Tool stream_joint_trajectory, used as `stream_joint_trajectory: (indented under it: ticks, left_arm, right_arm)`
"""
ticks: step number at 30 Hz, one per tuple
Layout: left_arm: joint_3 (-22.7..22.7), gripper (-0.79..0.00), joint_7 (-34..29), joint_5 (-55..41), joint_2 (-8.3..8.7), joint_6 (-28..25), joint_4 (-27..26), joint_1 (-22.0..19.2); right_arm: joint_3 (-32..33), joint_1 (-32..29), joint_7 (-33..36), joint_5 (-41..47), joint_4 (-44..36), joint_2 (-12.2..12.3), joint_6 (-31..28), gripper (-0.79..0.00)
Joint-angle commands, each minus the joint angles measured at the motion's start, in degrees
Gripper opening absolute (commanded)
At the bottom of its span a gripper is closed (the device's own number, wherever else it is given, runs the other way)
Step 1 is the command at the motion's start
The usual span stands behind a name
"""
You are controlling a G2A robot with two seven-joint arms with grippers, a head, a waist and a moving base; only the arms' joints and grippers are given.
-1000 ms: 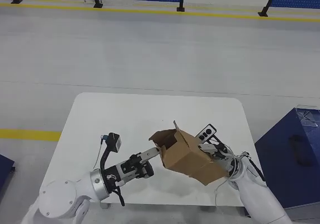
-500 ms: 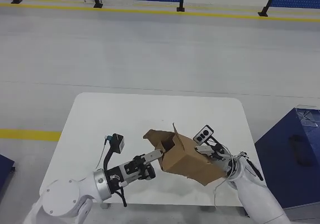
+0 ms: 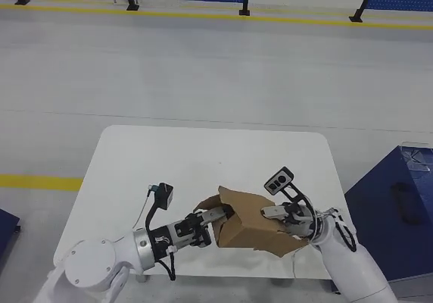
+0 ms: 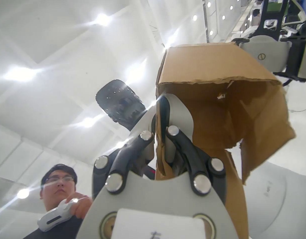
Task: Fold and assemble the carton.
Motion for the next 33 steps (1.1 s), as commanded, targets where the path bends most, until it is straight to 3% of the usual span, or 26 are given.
stream_joint_trajectory:
  ticks: [1,8,13,25,33]
  left_arm:
    - [-0.81,0.000,0.84,-0.33,0.04,-0.19,0.01,0.10]
    - [-6.09,0.000,2.66,-2.27,0.45,-1.56,-2.29,2.19]
    - [-8.13,0.000,2.58,-3.30,0.68,-2.76,-5.05,4.40]
    - [-3.19,0.000,4.11,7.28,0.98,-3.74,-6.86,5.05]
    - [0.00,0.000,4.61,9.83,0.83,-1.02,-5.21,3.74]
  right_arm:
    - [1.31,0.55,0.23,-2.56,0.22,0.04,-4.85,-0.785]
    - [4.76,2.23,0.00,-12.65,1.87,0.25,-18.23,-0.785]
    - [5.08,2.56,-0.14,-17.42,2.56,0.35,-21.39,-0.785]
    - [3.45,2.25,0.91,-20.58,2.90,0.27,-22.76,-0.785]
    - [3.55,2.01,1.61,-20.20,2.34,0.35,-22.64,-0.785]
